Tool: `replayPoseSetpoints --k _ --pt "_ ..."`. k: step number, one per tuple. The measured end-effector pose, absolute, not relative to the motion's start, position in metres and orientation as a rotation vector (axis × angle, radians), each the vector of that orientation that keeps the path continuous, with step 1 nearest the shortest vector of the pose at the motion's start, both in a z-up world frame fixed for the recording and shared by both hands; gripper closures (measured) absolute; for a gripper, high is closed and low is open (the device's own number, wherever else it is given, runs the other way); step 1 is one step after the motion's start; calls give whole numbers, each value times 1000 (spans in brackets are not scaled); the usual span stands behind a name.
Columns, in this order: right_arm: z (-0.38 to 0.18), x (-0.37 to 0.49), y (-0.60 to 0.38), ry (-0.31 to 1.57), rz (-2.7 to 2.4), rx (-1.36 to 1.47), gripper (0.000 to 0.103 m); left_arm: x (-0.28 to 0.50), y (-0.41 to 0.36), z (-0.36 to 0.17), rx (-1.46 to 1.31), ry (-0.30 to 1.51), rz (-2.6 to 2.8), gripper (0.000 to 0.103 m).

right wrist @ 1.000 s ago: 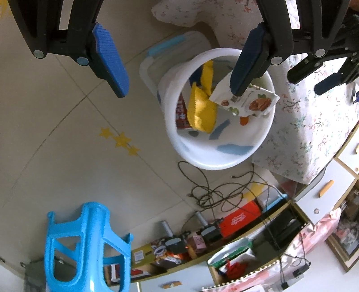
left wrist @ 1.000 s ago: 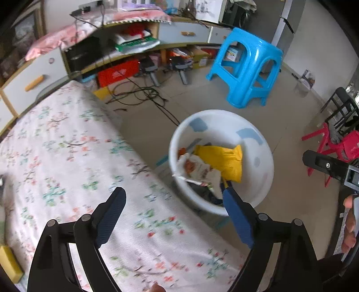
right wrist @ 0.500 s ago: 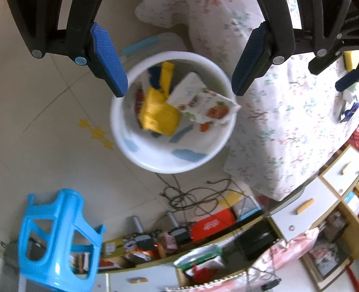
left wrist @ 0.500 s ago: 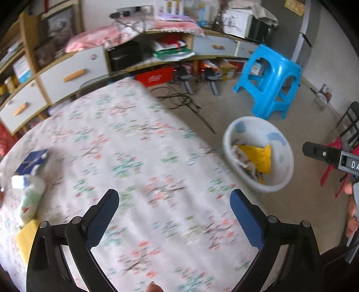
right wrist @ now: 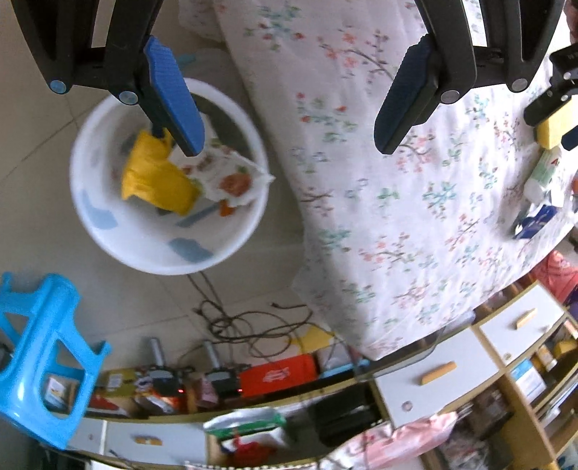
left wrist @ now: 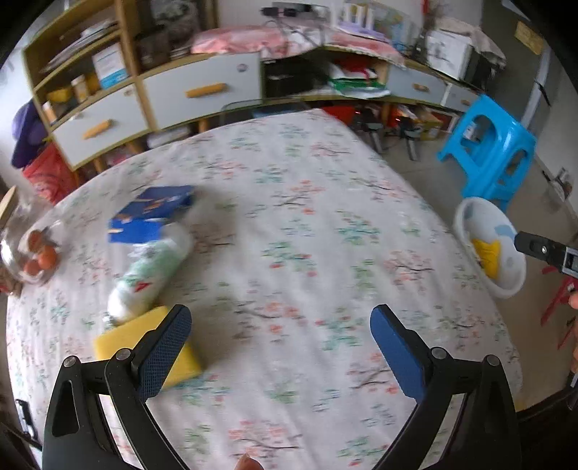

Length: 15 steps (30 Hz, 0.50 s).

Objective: Collect trash
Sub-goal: 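Move both tools back over the table toward the sponge and bottle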

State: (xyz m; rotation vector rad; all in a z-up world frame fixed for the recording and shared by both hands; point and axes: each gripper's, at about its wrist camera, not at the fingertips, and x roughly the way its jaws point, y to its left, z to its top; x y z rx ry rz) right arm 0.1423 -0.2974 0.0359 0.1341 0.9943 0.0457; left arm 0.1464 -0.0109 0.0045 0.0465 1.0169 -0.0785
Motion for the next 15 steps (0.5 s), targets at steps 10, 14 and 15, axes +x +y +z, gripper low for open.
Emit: replayPoseSetpoints --k 10,14,15 --pt "21 160 -240 1032 102 77 21 173 64 -15 27 1043 36 3" --pt "14 172 -220 1047 121 63 21 191 90 -28 -54 1083 30 3" --pt "13 174 -217 1050 124 61 21 194 94 -30 -71 1086 25 3"
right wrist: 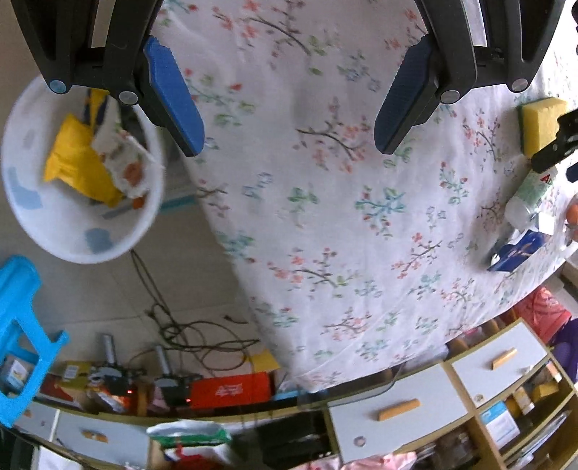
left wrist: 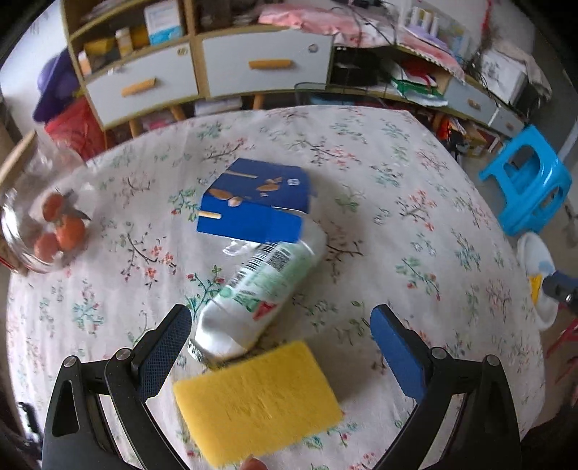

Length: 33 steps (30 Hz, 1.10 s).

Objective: Collect trash
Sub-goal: 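Move both tools back over the table toward the sponge and bottle, then grasp the white spray bottle with the left gripper while the right grasps the yellow sponge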

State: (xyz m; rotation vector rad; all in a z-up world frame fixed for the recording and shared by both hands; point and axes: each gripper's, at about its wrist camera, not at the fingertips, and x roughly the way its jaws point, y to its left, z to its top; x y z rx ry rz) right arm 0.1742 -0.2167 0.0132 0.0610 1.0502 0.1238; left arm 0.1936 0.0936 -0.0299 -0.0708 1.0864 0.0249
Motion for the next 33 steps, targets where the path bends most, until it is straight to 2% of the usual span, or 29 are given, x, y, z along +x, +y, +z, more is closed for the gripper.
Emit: replayPoseSetpoints --k 5,11,13,17,21,33 --pt "5 189 -195 1068 148 47 21 211 109 -46 -108 1094 25 3" --pt "-8 202 -176 1096 163 18 21 222 120 -61 -138 1094 15 11" --pt "-12 205 -171 1103 169 4 21 223 121 -60 -137 1085 9 17" --pt "-17 207 -163 1114 173 -23 21 221 117 -56 -138 1086 -32 50" --pt "-18 206 -160 1121 175 -32 21 213 108 -53 -156 1108 -75 59" --pt "-14 187 -138 1130 241 -13 21 157 158 -12 -304 1058 -29 63"
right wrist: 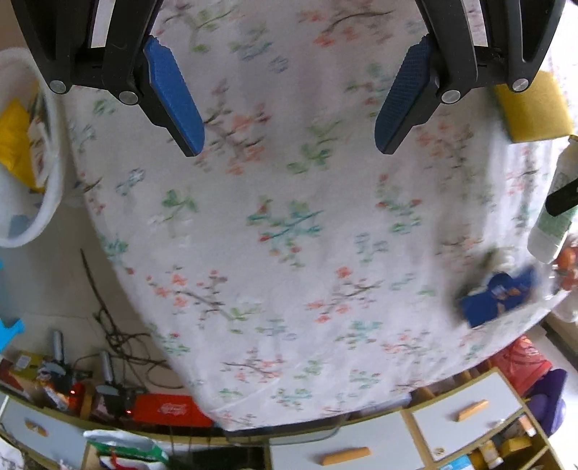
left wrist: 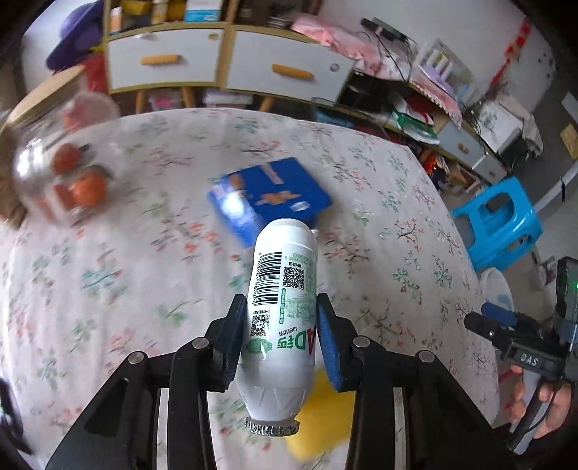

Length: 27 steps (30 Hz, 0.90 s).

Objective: Collect trash
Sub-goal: 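Grasp the white spray bottle with the left gripper while the right grasps the yellow sponge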

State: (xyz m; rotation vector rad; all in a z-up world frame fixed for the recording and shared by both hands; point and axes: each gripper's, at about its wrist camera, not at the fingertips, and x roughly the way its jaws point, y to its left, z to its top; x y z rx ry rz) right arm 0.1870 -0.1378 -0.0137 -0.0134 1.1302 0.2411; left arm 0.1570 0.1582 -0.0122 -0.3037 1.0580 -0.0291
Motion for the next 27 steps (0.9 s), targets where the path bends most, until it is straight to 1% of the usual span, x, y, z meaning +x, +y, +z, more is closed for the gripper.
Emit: replayPoseSetpoints --k 6,11,13,15,21,27 --pt "-4 161 -92 1120 364 -23 19 126 187 -16 -343 1071 11 63" --pt "-9 142 -47 1124 433 -48 18 101 208 -21 -368 1080 46 63" --pt "-12 136 -33 1126 449 -66 15 93 213 -24 -366 1082 56 63" --pt "-17 130 -17 1129 474 -89 15 84 219 -28 -366 1087 69 63" --pt "-30 119 12 1145 517 -119 15 67 225 -35 -367 1104 94 63" --pt "-42 115 34 1147 534 -145 15 67 223 -37 -358 1112 100 63"
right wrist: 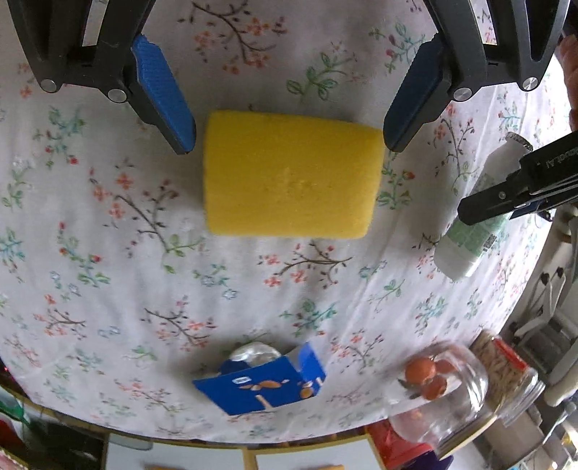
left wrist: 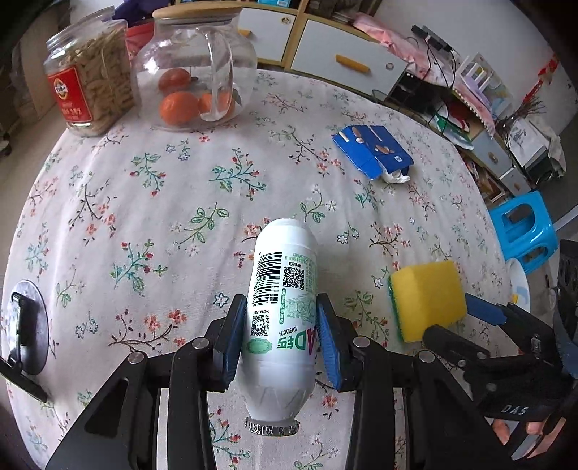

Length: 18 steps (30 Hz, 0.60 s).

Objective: Collect trash
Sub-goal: 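Grasp the white spray bottle with the left gripper while the right grasps the yellow sponge, then carry the yellow sponge toward the bin with the right gripper while the left holds the bottle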

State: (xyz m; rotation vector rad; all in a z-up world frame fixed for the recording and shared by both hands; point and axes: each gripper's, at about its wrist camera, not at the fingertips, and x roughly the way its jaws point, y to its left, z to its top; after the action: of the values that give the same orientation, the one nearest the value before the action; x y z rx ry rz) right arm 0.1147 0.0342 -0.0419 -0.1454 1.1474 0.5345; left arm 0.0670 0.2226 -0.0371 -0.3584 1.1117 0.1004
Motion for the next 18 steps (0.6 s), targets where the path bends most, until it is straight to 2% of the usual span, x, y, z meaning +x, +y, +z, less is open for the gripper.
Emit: replayPoseSetpoints --k 9,13,18 --pt "-54 121 42 1146 529 -161 15 72 217 -42 -333 1123 110 63" --pt "-53 120 41 1134 534 -178 24 74 212 -41 -326 1123 102 63" --pt "-42 118 29 1101 526 -178 25 79 203 -39 -314 1120 89 63"
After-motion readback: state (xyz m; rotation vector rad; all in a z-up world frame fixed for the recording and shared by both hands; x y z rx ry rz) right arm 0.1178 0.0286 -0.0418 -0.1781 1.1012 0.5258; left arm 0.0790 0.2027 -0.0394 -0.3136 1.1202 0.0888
